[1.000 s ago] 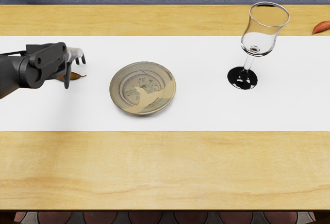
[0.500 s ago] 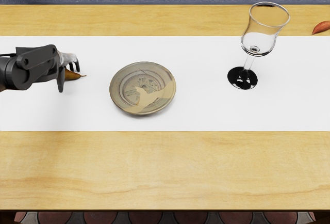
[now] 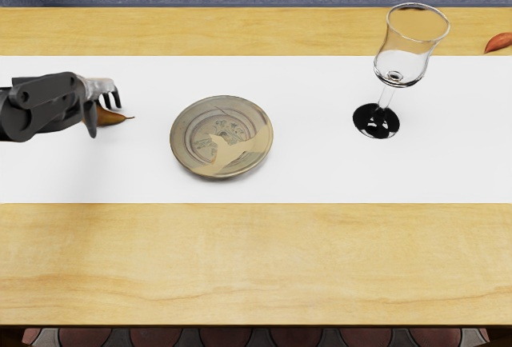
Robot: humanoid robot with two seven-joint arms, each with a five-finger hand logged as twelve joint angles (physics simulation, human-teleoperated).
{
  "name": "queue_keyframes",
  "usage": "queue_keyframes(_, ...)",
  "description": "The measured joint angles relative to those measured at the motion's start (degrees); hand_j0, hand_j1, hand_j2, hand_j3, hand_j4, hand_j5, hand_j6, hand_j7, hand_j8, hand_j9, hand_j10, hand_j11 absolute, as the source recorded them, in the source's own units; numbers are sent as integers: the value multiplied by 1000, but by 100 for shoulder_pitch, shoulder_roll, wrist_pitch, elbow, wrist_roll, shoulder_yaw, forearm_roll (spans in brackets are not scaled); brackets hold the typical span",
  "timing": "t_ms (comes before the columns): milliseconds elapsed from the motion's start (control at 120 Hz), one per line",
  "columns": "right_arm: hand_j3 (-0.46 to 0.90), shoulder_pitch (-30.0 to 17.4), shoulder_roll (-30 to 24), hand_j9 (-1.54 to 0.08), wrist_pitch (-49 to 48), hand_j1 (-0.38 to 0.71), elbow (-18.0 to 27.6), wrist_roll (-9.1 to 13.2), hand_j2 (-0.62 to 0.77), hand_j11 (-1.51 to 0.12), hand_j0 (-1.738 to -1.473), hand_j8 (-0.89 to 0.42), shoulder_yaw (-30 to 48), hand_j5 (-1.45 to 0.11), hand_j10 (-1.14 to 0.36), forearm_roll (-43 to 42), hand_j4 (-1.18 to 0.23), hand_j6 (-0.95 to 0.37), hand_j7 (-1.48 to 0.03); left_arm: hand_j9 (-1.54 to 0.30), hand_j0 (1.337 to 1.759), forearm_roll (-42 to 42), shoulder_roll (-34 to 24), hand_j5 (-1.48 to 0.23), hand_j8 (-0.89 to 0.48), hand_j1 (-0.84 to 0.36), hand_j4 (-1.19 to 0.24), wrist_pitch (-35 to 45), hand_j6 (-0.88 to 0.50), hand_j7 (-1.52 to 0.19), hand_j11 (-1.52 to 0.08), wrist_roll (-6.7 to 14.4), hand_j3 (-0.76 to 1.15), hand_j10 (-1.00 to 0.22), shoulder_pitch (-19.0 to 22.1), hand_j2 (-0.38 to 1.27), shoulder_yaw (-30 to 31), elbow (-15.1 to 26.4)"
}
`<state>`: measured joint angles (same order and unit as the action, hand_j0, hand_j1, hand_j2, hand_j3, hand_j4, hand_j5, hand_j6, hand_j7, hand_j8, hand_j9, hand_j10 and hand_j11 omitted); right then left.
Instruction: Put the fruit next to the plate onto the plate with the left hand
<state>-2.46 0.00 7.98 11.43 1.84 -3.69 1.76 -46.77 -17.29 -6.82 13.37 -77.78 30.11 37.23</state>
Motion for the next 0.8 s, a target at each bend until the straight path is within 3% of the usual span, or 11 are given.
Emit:
queue_keyframes(242,0,0,0,-38,0,-314,0,0,-6,-38,-1658,-29,0,-38,-29,0,-29,-30,-38,-549,1658,-6,-77,-551,-420,-157,-422,369,-420,-553,-549,-8,0,-423,0,86,17,218)
queue_keyframes(800,0,0,0,-38,0,-314,1,0,-6,-38,-1658,-29,0,-38,-29,0,-29,-30,-38,-590,1658,-9,-117,-591,-455,-194,-455,629,-455,-591,-590,-10,0,-455,66,93,109,246)
